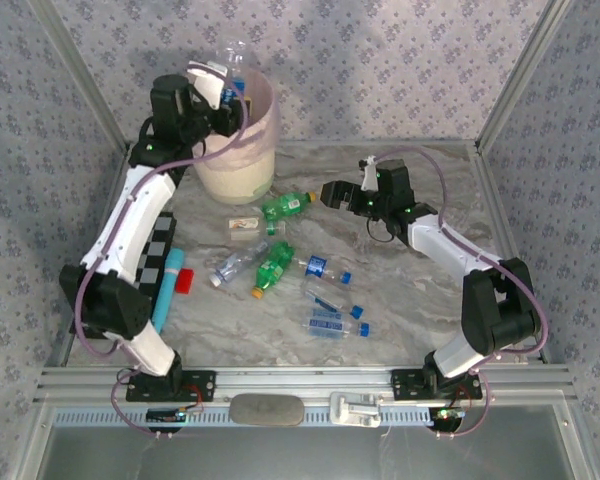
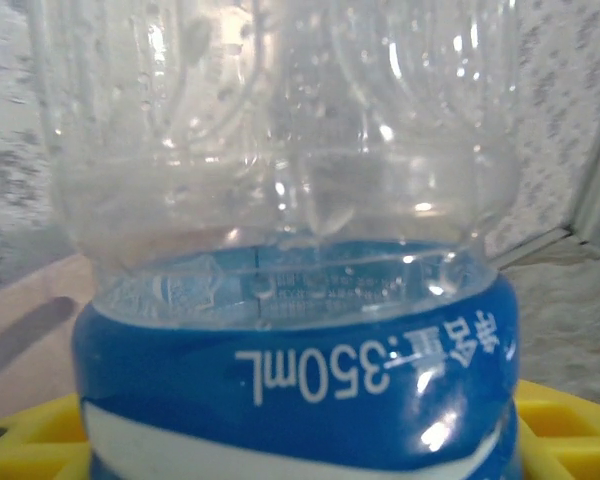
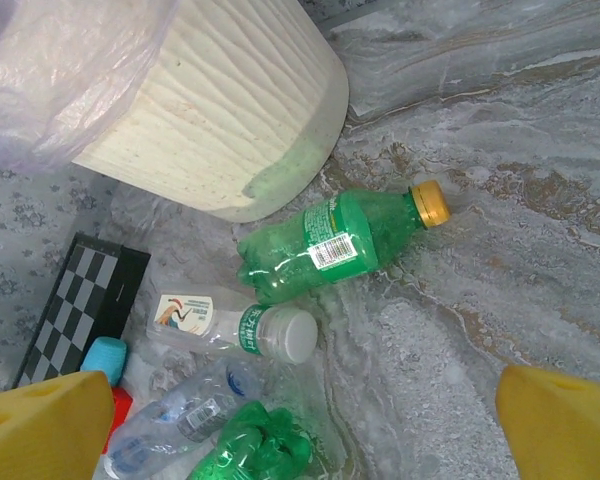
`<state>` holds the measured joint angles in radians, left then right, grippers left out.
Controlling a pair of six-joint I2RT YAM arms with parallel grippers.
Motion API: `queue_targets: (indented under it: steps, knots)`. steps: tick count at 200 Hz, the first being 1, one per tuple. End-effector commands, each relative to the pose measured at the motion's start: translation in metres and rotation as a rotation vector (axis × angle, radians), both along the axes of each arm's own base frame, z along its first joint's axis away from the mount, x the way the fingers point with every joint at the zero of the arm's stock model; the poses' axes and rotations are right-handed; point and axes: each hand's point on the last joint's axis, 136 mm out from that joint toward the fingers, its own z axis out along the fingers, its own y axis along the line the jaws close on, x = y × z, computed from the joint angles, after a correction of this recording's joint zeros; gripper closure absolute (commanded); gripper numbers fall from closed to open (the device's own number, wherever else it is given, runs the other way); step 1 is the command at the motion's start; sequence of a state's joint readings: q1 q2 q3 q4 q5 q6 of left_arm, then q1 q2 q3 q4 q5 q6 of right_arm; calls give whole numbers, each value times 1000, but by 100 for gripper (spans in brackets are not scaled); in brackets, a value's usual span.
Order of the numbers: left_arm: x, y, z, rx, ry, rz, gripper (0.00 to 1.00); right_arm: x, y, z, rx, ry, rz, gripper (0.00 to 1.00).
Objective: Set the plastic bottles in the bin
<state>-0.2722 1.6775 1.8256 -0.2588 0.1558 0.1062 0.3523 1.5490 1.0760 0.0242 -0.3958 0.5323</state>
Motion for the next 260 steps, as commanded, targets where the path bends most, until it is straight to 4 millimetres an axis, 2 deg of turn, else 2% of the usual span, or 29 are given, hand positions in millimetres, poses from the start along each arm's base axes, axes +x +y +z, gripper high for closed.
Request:
queue_targets:
  steps: [1,2,6,23,50,53,75,107,141,188,223,254,256,260]
  knots:
    - [25,21,-32,72,109,52,45,-1,1,5,-30,-20,7,0]
    - [27,21,-35,74,118,53,45,-1,1,5,-30,-21,8,0]
    - [31,24,-30,72,114,62,45,-1,0,6,-33,-23,8,0]
    - [46,32,-45,85,183,84,45,-3,0,6,-44,-23,9,0]
    - [65,34,-65,106,268,95,45,-5,-1,6,-62,-25,6,0]
    - [64,34,-73,114,299,95,44,-5,-2,6,-66,-24,4,0]
    - [71,35,-87,127,362,102,44,-7,-4,4,-92,-19,-1,0]
    - [74,37,-96,131,394,117,40,-9,-6,3,-115,-21,-2,0]
    - [73,38,-90,113,385,126,30,-10,-5,3,-121,-24,2,0]
    - [69,37,-72,61,356,135,0,-11,-1,4,-146,-29,22,0]
    - [62,29,-59,-11,346,110,0,-13,6,0,-257,-53,58,0]
    - [44,14,-34,-79,271,63,0,-32,23,-15,-384,-77,167,0]
    - [43,12,-34,-81,267,60,0,-30,26,-5,-378,-102,173,0]
    - [39,11,-30,-87,252,56,0,-31,30,-3,-381,-111,193,0]
